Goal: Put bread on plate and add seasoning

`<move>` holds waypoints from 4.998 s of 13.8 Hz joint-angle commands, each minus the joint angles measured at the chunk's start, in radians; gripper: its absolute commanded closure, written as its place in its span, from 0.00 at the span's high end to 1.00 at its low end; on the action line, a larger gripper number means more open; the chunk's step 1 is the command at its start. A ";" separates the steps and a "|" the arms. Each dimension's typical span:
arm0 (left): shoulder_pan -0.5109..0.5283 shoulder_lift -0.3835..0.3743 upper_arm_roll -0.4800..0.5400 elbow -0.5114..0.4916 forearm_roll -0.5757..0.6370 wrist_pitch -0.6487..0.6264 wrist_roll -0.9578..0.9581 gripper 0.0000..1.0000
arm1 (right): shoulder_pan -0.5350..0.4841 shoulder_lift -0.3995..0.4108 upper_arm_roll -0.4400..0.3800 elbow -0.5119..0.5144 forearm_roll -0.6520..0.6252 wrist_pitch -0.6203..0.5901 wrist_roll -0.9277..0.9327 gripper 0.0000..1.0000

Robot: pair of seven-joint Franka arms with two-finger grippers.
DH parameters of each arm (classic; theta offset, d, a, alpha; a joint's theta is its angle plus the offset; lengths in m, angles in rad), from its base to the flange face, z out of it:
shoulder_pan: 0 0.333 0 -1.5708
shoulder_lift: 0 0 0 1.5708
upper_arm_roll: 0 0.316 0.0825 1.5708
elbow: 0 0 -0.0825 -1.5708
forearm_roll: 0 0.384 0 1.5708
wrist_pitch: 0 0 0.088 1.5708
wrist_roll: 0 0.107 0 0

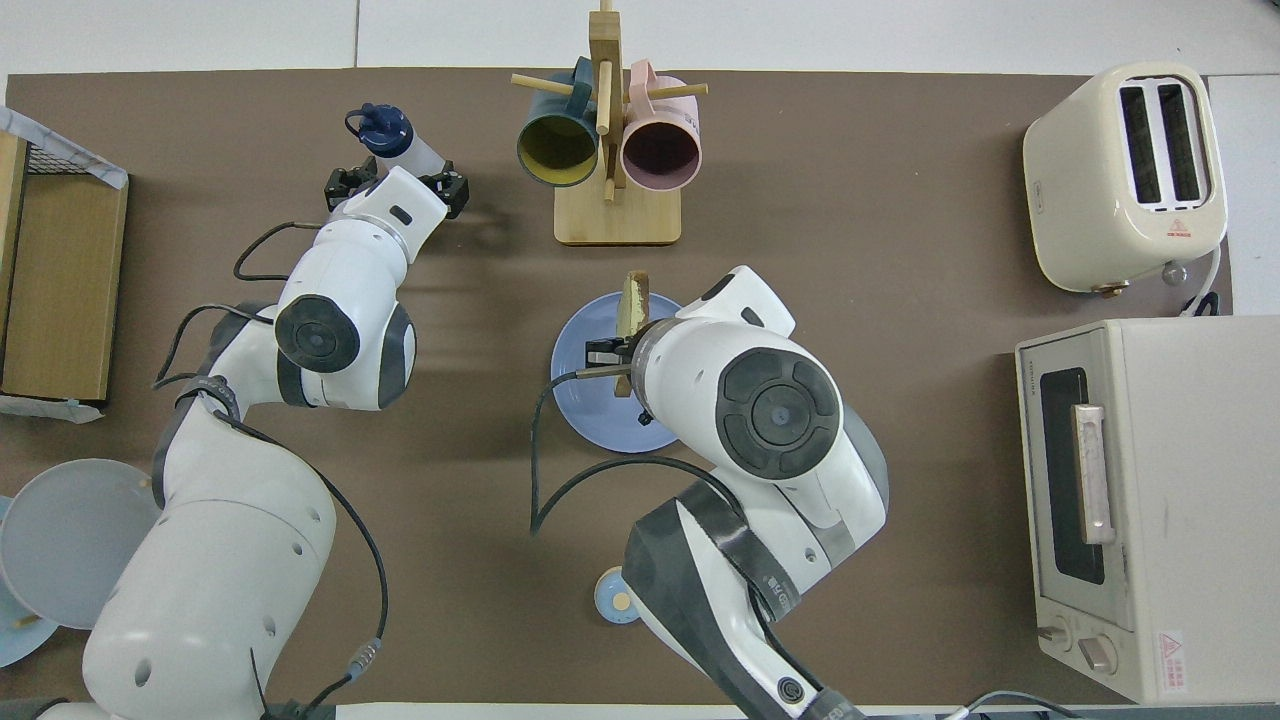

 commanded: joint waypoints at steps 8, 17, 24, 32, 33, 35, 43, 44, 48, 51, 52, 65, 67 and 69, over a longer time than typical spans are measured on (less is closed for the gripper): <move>0.031 0.080 -0.025 0.069 -0.019 0.072 -0.111 1.00 | 0.034 -0.079 -0.004 -0.168 0.018 0.073 -0.096 0.00; 0.025 0.079 -0.022 0.064 -0.012 0.070 -0.094 0.00 | -0.024 -0.104 -0.006 -0.257 0.019 0.144 -0.081 0.24; 0.034 -0.022 -0.017 0.052 -0.010 -0.055 -0.041 0.00 | -0.066 -0.081 -0.012 -0.023 0.006 -0.113 -0.075 1.00; 0.055 -0.508 -0.014 -0.051 -0.010 -0.786 0.658 0.00 | -0.165 -0.098 -0.012 0.148 -0.021 -0.454 -0.092 1.00; 0.049 -0.566 -0.014 -0.057 -0.010 -0.907 0.721 0.00 | -0.167 -0.102 -0.012 0.140 -0.007 -0.454 -0.089 1.00; 0.039 -0.654 -0.019 -0.094 -0.010 -1.029 0.792 0.00 | -0.163 -0.107 -0.010 0.131 -0.002 -0.454 -0.095 1.00; -0.120 -0.875 -0.061 -0.255 0.106 -1.299 0.921 0.00 | -0.161 -0.151 -0.001 0.178 0.257 -0.477 -0.157 1.00; -0.120 -0.894 -0.080 -0.255 0.115 -1.333 0.942 0.00 | -0.163 -0.159 0.000 0.198 0.265 -0.492 -0.108 1.00; -0.120 -0.962 -0.135 -0.304 0.145 -1.398 1.050 0.00 | -0.150 -0.159 0.040 0.314 0.358 -0.556 0.017 0.88; -0.120 -1.007 -0.178 -0.355 0.155 -1.375 1.053 0.00 | -0.078 -0.151 0.059 0.348 0.371 -0.467 0.144 0.55; -0.120 -1.009 -0.183 -0.356 0.155 -1.373 1.051 0.00 | -0.058 -0.158 0.059 0.329 0.371 -0.421 0.158 0.53; -0.120 -1.023 -0.186 -0.364 0.155 -1.349 1.044 0.00 | 0.020 -0.225 0.062 0.201 0.369 -0.385 0.200 0.40; -0.120 -1.023 -0.186 -0.364 0.155 -1.349 1.044 0.00 | 0.020 -0.230 0.062 0.187 0.369 -0.385 0.191 0.40; -0.118 -1.023 -0.186 -0.364 0.155 -1.347 1.042 0.00 | 0.018 -0.233 0.062 0.183 0.369 -0.385 0.189 0.36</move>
